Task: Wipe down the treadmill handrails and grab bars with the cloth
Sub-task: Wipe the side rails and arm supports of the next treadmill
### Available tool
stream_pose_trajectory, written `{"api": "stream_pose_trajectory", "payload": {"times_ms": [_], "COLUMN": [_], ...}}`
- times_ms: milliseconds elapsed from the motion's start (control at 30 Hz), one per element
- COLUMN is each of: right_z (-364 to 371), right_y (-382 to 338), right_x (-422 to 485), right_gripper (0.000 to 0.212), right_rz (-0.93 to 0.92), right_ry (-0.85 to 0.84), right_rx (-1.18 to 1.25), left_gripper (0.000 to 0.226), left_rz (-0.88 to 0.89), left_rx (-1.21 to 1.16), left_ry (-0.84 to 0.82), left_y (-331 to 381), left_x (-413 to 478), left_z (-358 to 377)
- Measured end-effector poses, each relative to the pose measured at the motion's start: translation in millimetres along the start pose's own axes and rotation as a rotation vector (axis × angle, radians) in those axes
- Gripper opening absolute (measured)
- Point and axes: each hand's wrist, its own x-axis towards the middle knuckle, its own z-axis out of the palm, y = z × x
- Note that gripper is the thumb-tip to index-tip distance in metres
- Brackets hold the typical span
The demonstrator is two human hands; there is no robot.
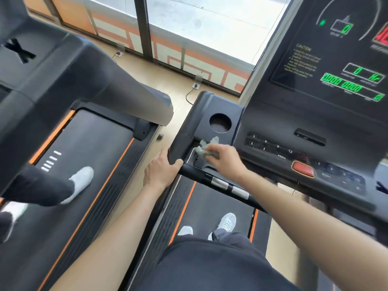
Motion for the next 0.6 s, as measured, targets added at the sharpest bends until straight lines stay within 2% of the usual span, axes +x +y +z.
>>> {"api": "stream_pose_trajectory", "payload": {"times_ms": [67, 133, 233, 300, 400, 500, 600], "right_z": [29, 55, 75, 76, 75, 73, 66], "right_y": [-3, -5, 4, 15, 33, 55, 79], "right_x": [-25, -41, -50, -52, -64, -85, -115], "right_gripper": [0.024, 0.031, 0.039, 0.039, 0.052, 0.058, 0.055], "right_rz": [-0.056, -0.189, -0.33, -0.307, -0.297, -0.245, -0.162], "right_ry": [-0.039, -0.068, 0.023, 0.096, 0.185, 0.265, 0.359], "right_rx": [-0.049, -0.15, -0.335, -0.439, -0.494, -0.515, -0.536], "left_gripper": [0.06, 0.061, 0.063, 0.063, 0.07, 0.08, 0.081], "left_rz": [-0.008, -0.013, -0.001, 0.026, 0.13, 0.301, 0.468], "left_rx": [-0.005, -0.015, -0.01, 0.027, 0.096, 0.207, 0.313], "left_ry": [-0.013, -0.022, -0.02, -0.01, 0.014, 0.03, 0.025], "left_y": [-1, -2, 0, 3, 6, -1, -9], "left_x": [1, 0, -3, -5, -9, -11, -9], "left_z": [0, -1, -2, -1, 1, 7, 9]}}
